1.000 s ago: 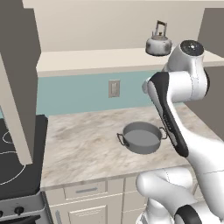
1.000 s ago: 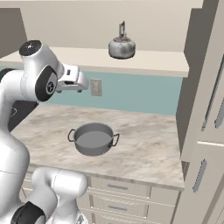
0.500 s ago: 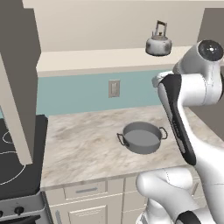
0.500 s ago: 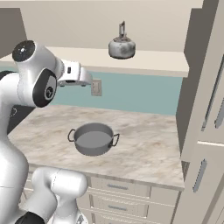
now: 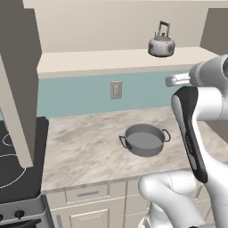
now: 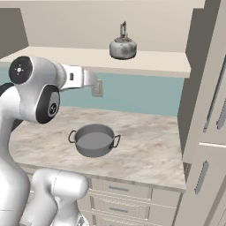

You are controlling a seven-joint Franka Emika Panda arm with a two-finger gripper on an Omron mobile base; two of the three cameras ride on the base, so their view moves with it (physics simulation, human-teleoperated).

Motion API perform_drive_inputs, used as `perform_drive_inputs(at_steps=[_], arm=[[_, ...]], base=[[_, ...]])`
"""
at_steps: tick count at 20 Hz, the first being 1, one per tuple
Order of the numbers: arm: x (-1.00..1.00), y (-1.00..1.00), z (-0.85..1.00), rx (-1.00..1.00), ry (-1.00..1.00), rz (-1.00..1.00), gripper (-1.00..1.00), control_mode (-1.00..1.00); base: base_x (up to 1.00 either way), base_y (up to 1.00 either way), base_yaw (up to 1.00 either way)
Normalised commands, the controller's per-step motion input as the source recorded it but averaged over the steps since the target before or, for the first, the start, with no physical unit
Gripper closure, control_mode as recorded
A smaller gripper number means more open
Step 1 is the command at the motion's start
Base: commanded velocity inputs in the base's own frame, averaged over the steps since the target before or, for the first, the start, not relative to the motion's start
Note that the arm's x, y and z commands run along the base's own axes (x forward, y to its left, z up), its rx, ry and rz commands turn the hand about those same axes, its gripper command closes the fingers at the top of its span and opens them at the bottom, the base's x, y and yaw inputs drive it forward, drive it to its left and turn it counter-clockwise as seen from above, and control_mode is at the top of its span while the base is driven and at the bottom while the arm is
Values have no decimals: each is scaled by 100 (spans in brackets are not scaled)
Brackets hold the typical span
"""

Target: Pick the kettle from the cabinet and place it on a stove burner. Then pick the pot from the counter and place it on another stove burner. Finally, turn both burners on.

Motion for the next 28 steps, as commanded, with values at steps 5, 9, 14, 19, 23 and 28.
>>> perform_drive_inputs(at_steps=[5,9,14,19,23,28], arm=[[-2,-20,15,0,-10,0,-100,-100],[0,-22,24,0,-7,0,-100,-100],[0,-24,31,0,-5,0,-100,-100],[6,-12,39,0,-1,0,-100,-100],[17,0,32,0,0,0,-100,-100],[13,0,25,0,0,0,-100,-100]], base=[[0,0,0],[0,0,0],[0,0,0],[0,0,0],[0,0,0],[0,0,0]])
